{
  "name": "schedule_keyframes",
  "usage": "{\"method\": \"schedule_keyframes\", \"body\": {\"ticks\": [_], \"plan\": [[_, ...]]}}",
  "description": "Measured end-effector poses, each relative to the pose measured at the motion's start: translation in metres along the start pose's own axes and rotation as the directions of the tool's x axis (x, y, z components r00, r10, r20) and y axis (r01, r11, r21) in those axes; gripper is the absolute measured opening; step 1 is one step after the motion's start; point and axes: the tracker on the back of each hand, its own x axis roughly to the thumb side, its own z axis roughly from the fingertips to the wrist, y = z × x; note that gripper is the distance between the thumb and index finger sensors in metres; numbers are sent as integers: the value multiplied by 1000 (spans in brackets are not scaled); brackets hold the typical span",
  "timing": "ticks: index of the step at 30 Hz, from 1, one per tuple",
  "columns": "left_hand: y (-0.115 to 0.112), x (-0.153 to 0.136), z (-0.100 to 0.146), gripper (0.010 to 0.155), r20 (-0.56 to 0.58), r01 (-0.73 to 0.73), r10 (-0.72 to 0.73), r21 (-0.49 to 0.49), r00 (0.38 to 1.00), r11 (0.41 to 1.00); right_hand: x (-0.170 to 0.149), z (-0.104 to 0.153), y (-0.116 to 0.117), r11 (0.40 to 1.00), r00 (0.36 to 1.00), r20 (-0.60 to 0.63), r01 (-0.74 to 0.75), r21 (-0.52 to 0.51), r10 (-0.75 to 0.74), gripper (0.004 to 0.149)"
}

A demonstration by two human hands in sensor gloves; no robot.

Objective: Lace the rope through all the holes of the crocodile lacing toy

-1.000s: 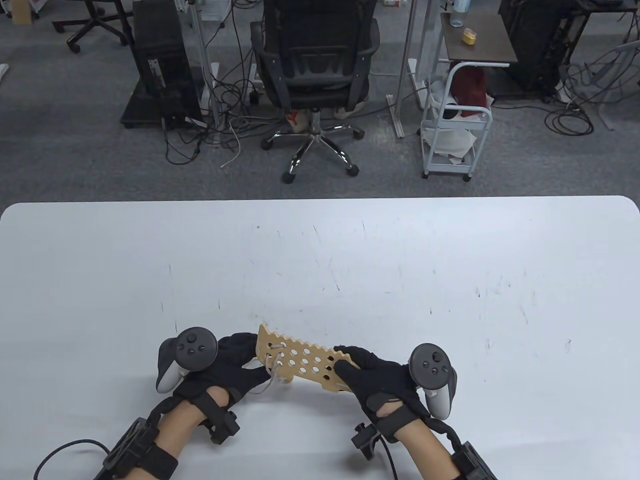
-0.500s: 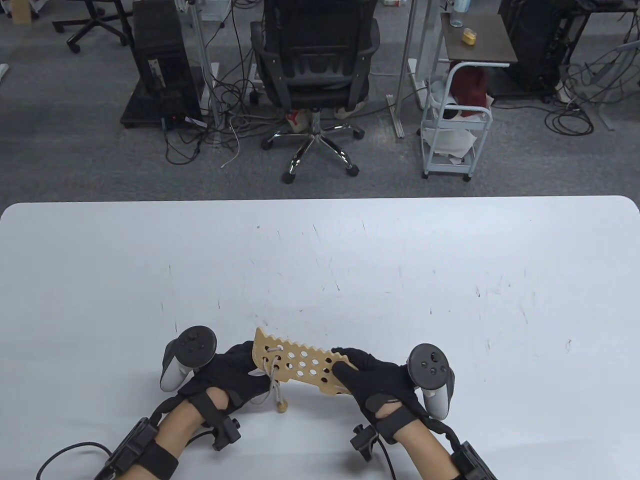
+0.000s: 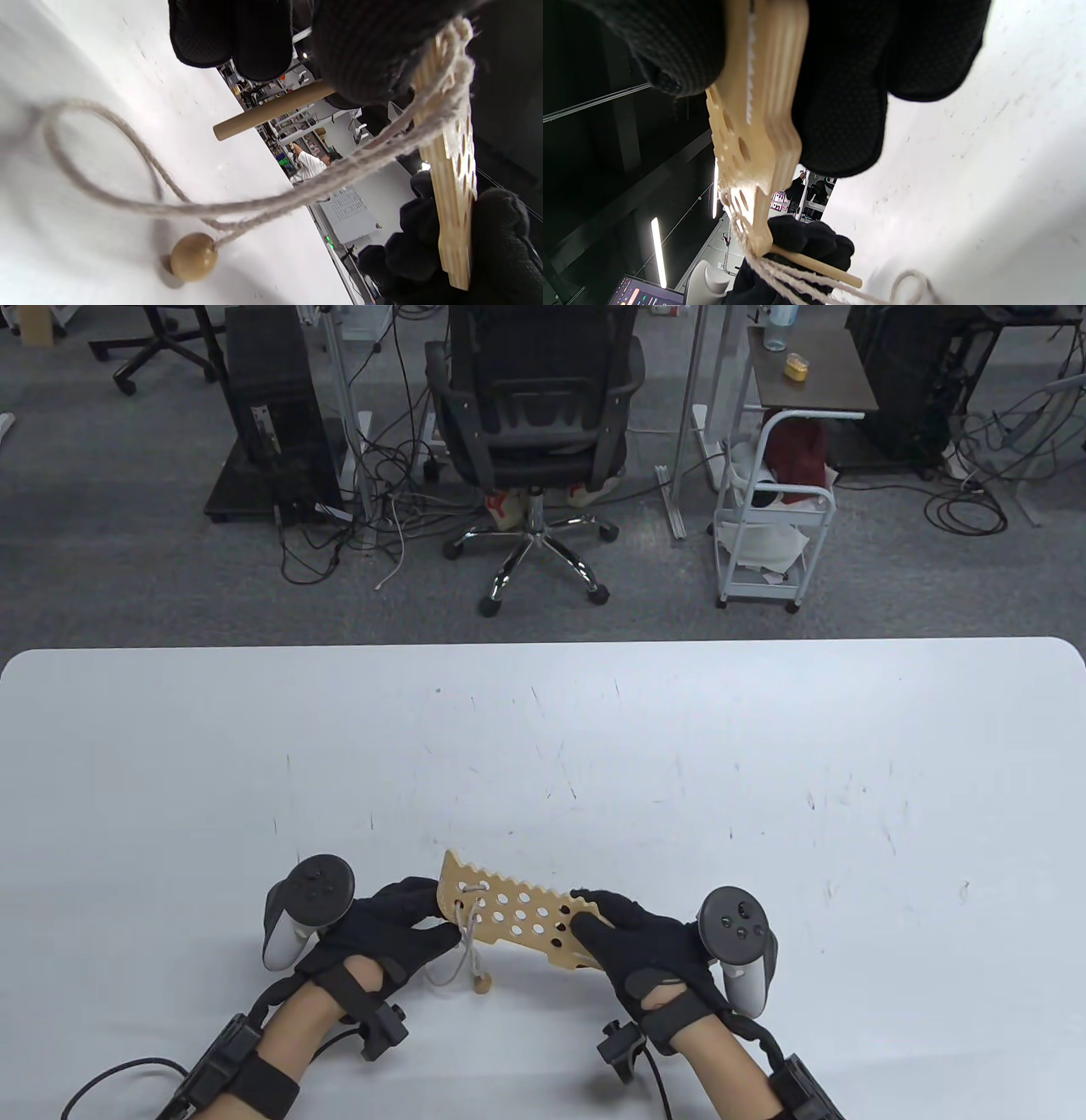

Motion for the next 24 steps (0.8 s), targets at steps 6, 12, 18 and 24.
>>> {"method": "schedule_keyframes", "body": {"ticks": [6,12,18,24], "plan": [[7,-1,2,44,-16,2,-1,56,1000,998,1,0,-5,1000,1000,-5,3,-28,-3,46],[13,0,5,44,-20,-2,4,95,1000,996,1,-1,-10,999,1000,-12,5,-52,-6,46],[20,1,7,44,-16,-16,19,131,1000,991,1,-1,-15,997,1000,-18,8,-76,-9,46],[29,2,11,44,-9,-30,32,173,999,984,0,-1,-20,995,1000,-27,3,-104,-6,46]]}}
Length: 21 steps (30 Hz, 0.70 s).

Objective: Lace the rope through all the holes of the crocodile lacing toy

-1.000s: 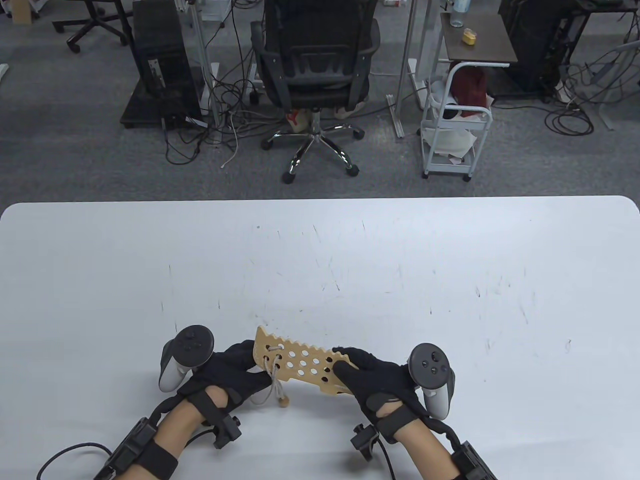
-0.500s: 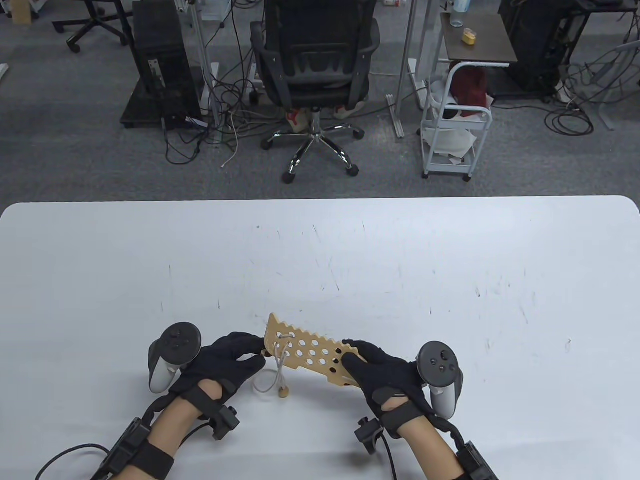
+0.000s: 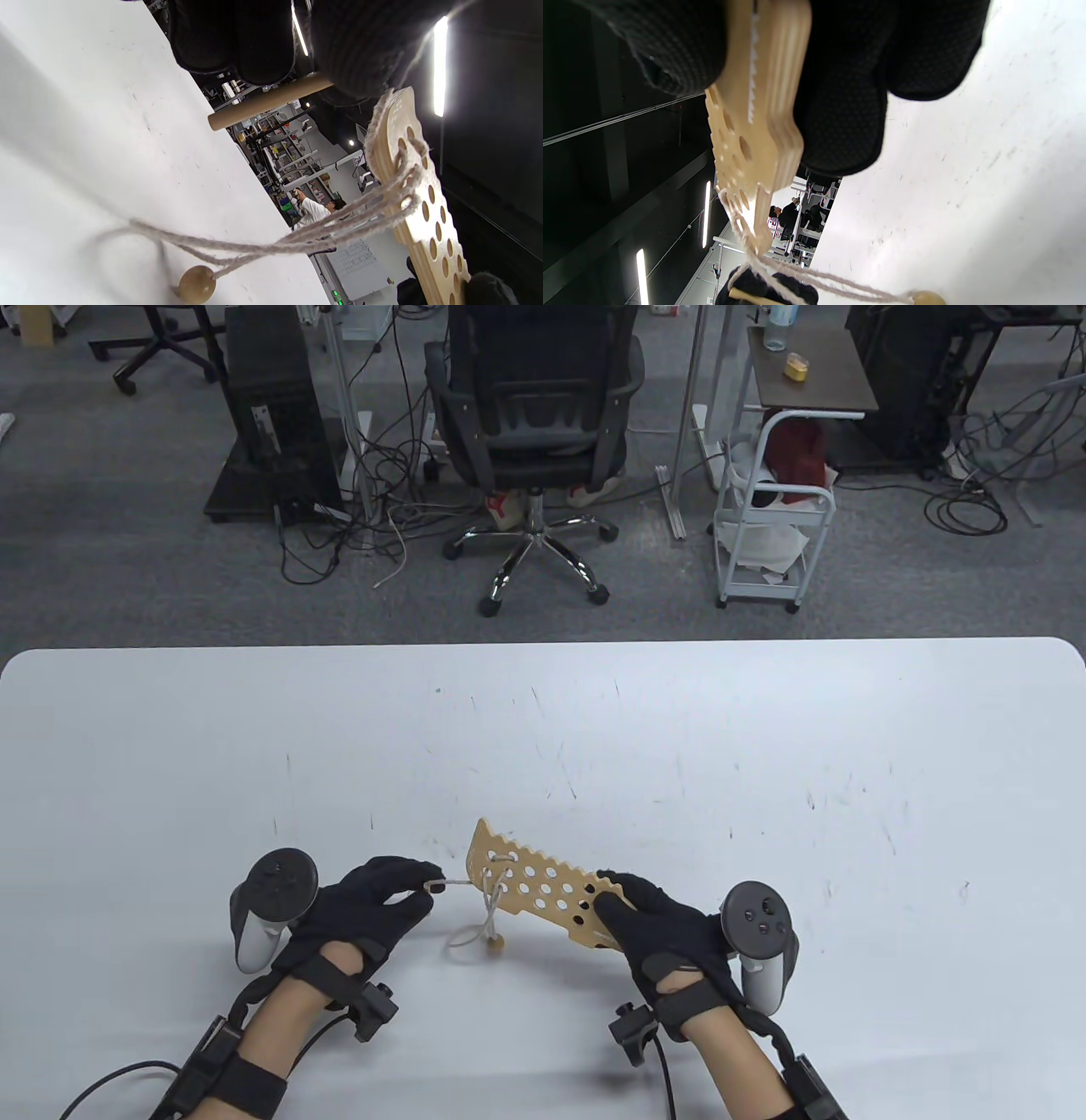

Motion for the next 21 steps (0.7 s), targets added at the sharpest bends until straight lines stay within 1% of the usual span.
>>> {"method": "schedule_keyframes", "body": {"ticks": [10,21], "plan": [[17,1,5,45,5,-33,33,78,999,996,-4,-3,-8,999,1000,-21,2,-36,-3,46],[32,2,10,45,15,-74,72,142,997,987,-10,-7,-17,997,999,-45,-6,-77,3,45]]}}
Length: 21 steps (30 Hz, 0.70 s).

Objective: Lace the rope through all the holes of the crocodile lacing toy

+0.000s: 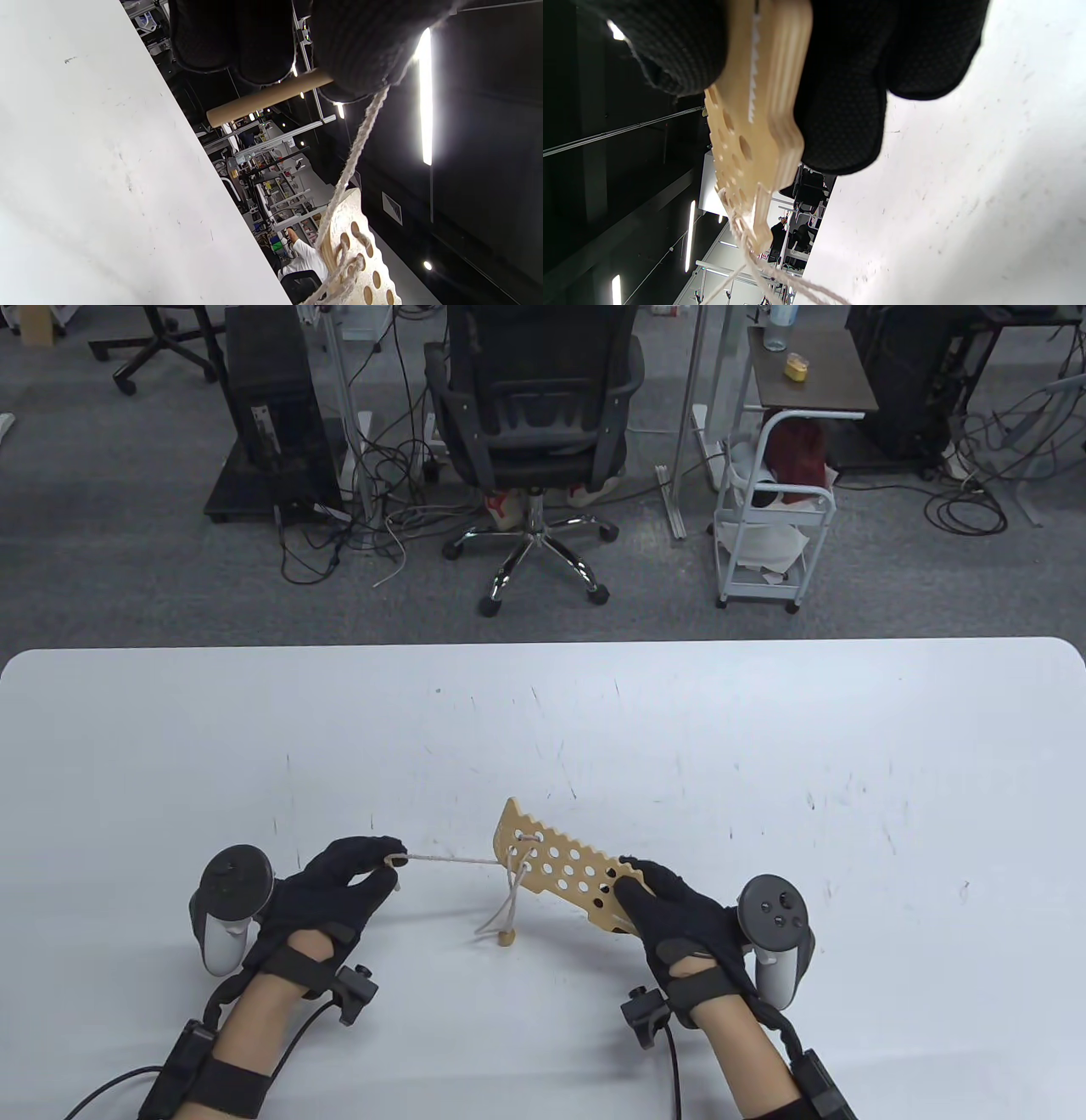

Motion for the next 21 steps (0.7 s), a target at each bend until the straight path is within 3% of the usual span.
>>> {"method": "schedule_keyframes", "body": {"ticks": [21], "plan": [[28,4,7,45,29,-86,83,108,996,990,-10,-8,-16,996,999,-47,-28,-81,24,46]]}}
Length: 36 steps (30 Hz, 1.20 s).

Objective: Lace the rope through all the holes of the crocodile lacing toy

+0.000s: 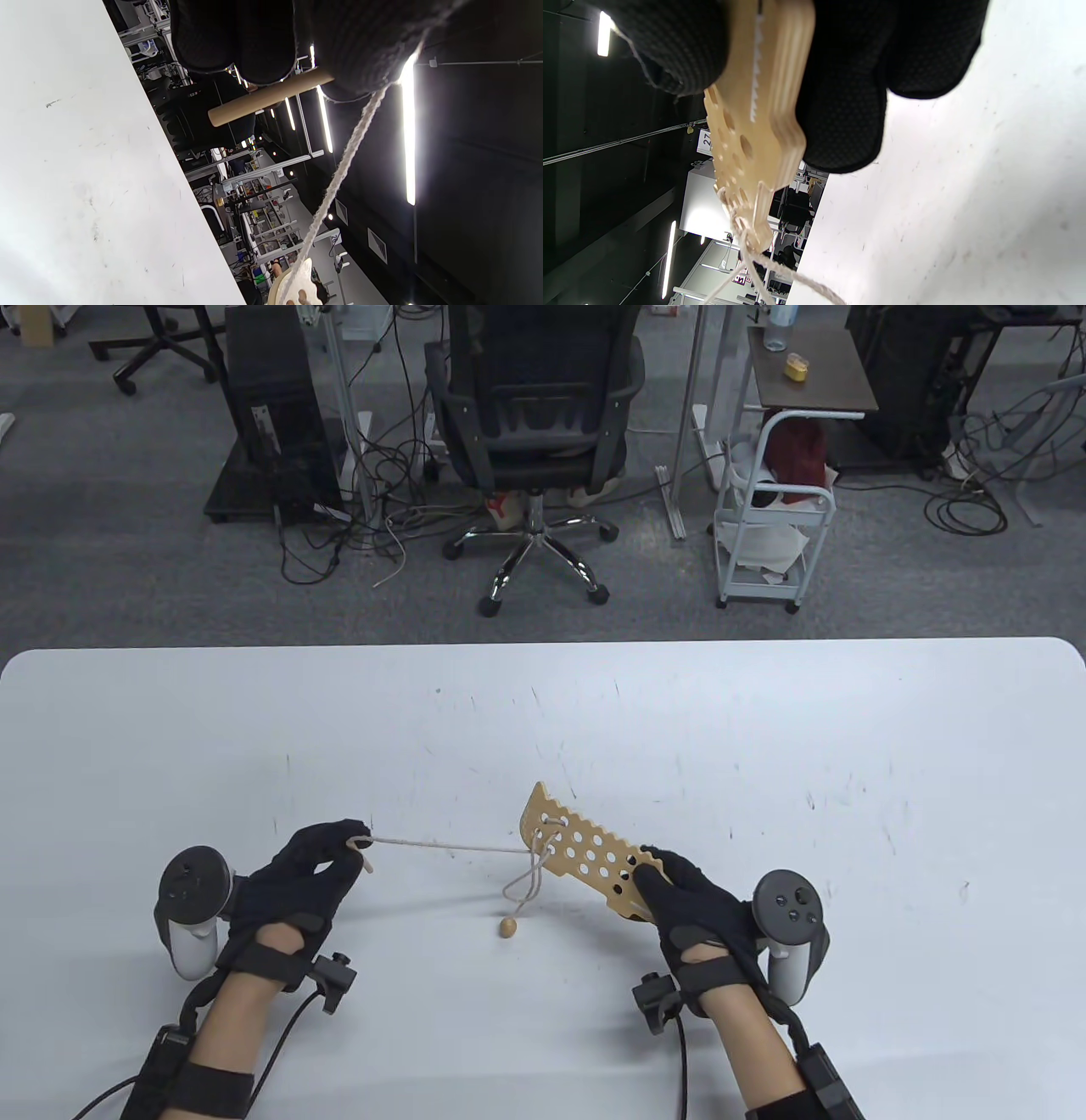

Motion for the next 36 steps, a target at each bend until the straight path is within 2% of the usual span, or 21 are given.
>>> {"method": "schedule_keyframes", "body": {"ticks": [16,36], "plan": [[15,2,4,45,15,-38,37,55,999,998,-8,-6,-12,998,999,-36,-8,-59,6,46],[33,5,7,45,47,-104,99,129,994,986,-22,-12,-36,981,993,-121,-15,-194,-9,45]]}}
